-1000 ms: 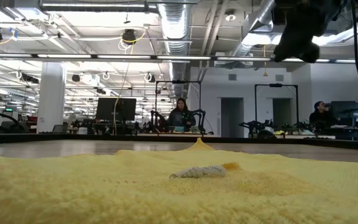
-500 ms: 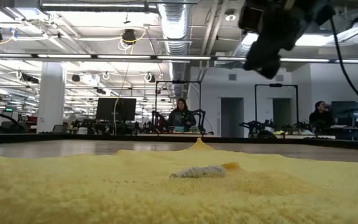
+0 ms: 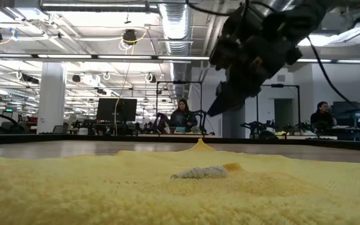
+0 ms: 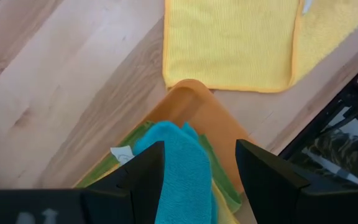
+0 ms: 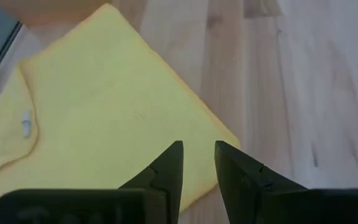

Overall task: Fold microfiber towels
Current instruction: Fold the yellow microfiber towel

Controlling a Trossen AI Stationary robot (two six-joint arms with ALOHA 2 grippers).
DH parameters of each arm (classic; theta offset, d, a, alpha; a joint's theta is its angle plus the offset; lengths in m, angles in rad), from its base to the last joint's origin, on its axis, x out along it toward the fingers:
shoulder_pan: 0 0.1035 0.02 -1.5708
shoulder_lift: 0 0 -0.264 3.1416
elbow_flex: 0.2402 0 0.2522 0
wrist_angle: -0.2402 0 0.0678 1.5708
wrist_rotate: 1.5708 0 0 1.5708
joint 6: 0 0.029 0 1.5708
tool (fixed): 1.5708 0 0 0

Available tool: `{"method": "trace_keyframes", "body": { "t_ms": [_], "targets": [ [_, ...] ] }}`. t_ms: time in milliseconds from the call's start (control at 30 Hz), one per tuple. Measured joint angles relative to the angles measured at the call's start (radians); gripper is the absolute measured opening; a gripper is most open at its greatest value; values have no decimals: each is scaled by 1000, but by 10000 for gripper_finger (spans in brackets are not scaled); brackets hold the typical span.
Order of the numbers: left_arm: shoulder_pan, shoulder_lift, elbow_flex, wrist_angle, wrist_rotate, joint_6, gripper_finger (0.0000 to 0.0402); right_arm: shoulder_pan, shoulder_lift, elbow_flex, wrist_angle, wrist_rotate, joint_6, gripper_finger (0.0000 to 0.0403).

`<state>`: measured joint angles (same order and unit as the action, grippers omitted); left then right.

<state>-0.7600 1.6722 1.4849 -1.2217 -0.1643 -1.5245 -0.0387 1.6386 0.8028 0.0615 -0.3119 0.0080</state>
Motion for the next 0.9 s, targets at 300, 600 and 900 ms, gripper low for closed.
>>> {"method": "trace_keyframes", "body": {
  "t_ms": [300,600,900],
  "targets": [
    [0,0,0,0,0,-21,190,-52,159,1,145,-30,-19,116],
    [1,0,0,0,0,-32,190,-77,201,0,172,-127,-68,116],
    [2,0,0,-1,0,-34,190,-74,234,-2,199,-132,-70,116]
  ]
}}
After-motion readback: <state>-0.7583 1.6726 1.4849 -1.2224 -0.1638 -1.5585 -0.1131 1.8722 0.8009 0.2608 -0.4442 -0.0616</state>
